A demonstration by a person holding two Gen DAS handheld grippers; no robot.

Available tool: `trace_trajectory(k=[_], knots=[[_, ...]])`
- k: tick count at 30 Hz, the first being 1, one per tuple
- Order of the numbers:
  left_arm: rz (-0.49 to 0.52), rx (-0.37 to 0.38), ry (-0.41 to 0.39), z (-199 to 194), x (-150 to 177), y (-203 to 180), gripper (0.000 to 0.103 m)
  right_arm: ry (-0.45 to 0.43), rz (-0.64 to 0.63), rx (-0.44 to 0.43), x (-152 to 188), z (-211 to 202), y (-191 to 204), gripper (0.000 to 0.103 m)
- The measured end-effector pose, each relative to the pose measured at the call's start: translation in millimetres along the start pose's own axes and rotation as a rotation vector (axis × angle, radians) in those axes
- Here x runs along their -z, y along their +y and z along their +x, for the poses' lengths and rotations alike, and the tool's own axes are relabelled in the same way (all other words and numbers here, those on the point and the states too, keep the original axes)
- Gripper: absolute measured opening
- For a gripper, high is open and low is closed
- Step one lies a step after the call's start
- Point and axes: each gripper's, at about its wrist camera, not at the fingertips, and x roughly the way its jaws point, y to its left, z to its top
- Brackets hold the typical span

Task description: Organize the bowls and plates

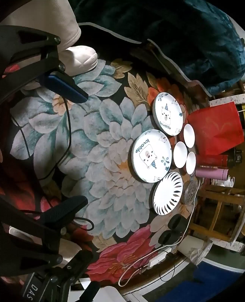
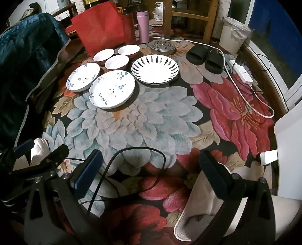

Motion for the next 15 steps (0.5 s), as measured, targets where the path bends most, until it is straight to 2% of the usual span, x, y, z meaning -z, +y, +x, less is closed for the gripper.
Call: trace_trajectory(k=[15], knots=[[-0.002, 0.005, 0.002, 0.0, 0.0, 0.0, 0.098, 0.001, -0.001, -0.001, -0.8, 0.2, 1.7, 0.103]])
